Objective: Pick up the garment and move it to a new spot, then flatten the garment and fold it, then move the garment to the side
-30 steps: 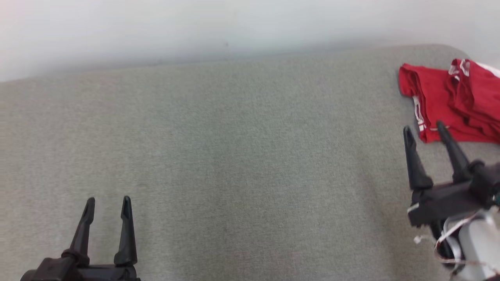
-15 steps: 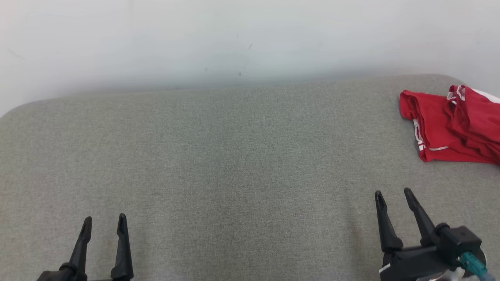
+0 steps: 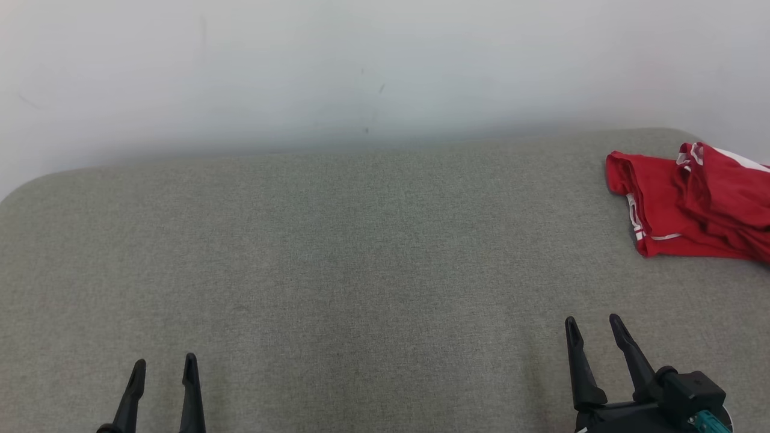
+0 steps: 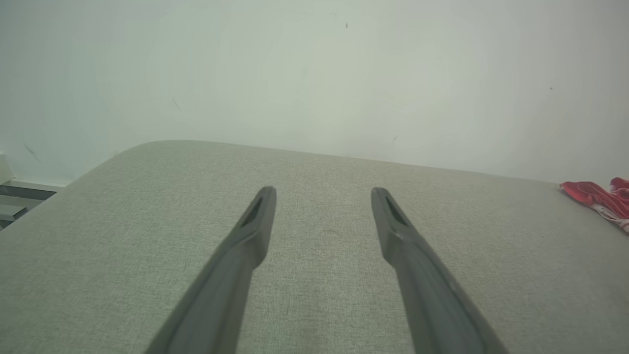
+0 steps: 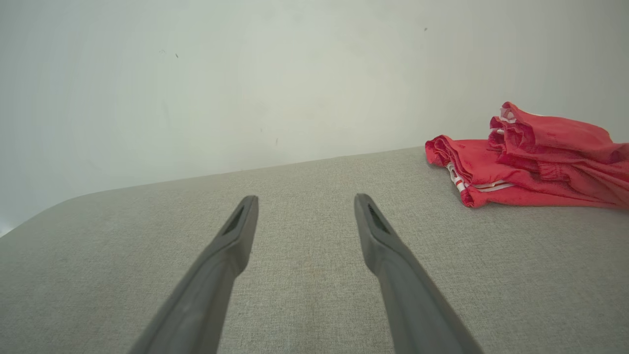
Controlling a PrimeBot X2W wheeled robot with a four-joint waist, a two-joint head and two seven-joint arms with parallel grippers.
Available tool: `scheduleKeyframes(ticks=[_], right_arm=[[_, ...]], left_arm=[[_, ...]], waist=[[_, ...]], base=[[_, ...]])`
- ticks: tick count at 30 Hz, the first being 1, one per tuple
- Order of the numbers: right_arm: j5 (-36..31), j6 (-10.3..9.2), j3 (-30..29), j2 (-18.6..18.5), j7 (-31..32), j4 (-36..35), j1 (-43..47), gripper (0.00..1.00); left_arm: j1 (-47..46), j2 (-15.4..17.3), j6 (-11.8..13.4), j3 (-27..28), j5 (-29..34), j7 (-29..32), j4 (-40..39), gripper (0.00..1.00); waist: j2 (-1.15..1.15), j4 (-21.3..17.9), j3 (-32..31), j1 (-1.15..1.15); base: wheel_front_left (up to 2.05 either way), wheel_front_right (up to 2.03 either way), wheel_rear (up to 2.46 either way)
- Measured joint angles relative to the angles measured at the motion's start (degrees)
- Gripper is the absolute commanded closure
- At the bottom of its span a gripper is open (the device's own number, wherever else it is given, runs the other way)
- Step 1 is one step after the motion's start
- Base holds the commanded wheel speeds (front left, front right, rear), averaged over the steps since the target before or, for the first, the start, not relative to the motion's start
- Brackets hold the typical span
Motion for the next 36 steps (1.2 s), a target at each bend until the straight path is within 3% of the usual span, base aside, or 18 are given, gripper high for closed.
scheduleKeyframes(ticks=[15, 16, 22, 36], right_arm=[[-0.30, 0.00, 0.99, 0.45, 0.00, 0.16, -0.20, 0.00], [-0.30, 0.00, 1.04, 0.47, 0.00, 0.29, -0.16, 1.00], [0.24, 0.00, 1.26, 0.60, 0.37, 3.02, 1.81, 1.00], [14.48, 0.00, -0.69, 0.82, 4.08, 2.90, 1.41, 1.00]], left_arm=[[-0.01, -0.01, 0.22, -0.60, 1.09, 0.00, 0.35, 0.00], [0.01, -0.03, 0.25, -0.57, 1.10, 0.00, 0.49, 1.00], [0.15, -0.53, 0.18, -0.69, 0.35, 0.45, 3.75, 1.00], [-0.95, -0.53, -0.26, -0.43, -14.50, 4.28, 5.12, 1.00]], waist=[[0.00, 0.00, -0.72, 0.00], [0.00, 0.02, -0.72, 0.00], [0.00, 0.03, -0.74, 0.00], [0.00, 0.18, -0.74, 0.00]], base=[[0.00, 0.00, 0.00], [0.00, 0.00, 0.00], [0.00, 0.00, 0.00], [0.00, 0.00, 0.00]])
